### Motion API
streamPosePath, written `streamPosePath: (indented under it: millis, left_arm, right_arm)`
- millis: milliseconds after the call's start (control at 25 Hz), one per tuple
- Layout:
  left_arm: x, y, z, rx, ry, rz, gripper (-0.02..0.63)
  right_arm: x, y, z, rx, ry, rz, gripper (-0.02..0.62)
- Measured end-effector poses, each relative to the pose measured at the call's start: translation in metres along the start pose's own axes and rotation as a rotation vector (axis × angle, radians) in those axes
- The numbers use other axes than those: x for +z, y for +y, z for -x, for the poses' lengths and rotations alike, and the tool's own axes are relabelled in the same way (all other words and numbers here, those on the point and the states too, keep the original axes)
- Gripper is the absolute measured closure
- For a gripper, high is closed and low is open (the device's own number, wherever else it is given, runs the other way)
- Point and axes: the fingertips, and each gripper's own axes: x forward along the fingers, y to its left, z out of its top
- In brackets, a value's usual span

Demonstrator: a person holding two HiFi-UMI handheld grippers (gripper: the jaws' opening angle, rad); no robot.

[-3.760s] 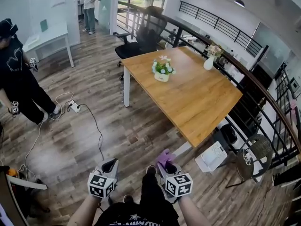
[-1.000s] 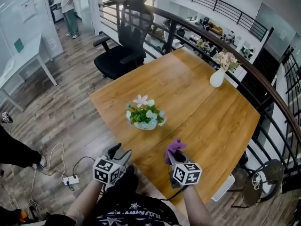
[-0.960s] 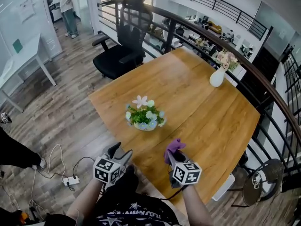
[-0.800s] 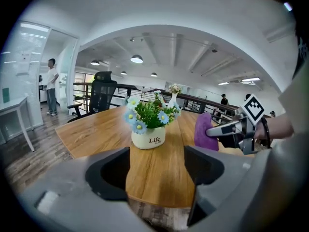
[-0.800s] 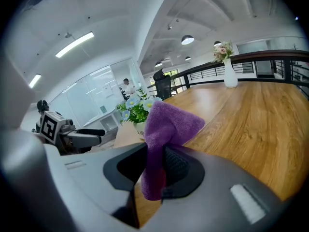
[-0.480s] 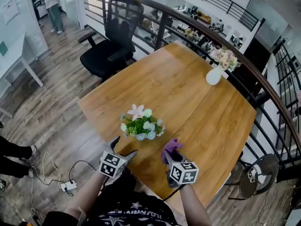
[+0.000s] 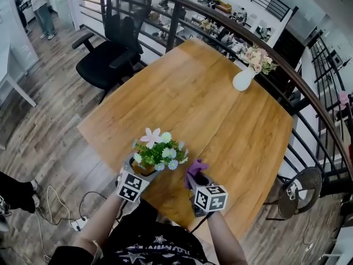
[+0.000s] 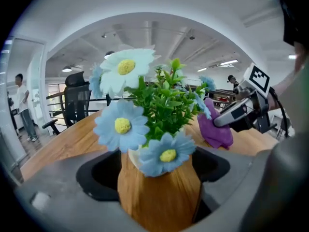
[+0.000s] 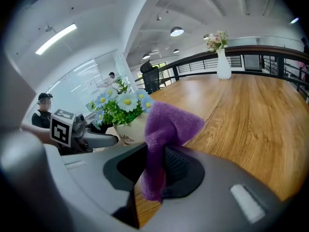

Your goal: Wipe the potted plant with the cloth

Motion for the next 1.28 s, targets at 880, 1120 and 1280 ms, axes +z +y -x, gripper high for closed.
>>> streamPosePath:
  millis: [880, 1120, 1280]
  left_arm:
    - [0.014, 0.003, -0.023, -0.102, -0.105, -0.220, 0.183]
    - [0.015, 0.003, -0.023, -0.105, -0.091, -0.219, 0.183]
    - [0.015, 0.003, -0.022, -0.102, -0.090, -0.217, 0.183]
  right_arm:
    - [0.029, 0.002, -0.057, 0.011, 0.092, 0.224, 0.505]
    - [0.033, 0.010, -0.075, 0.113, 0.112, 0.277, 0.505]
    - [0.034, 0.022, -0.082, 0.178, 0.106, 0.329, 0.505]
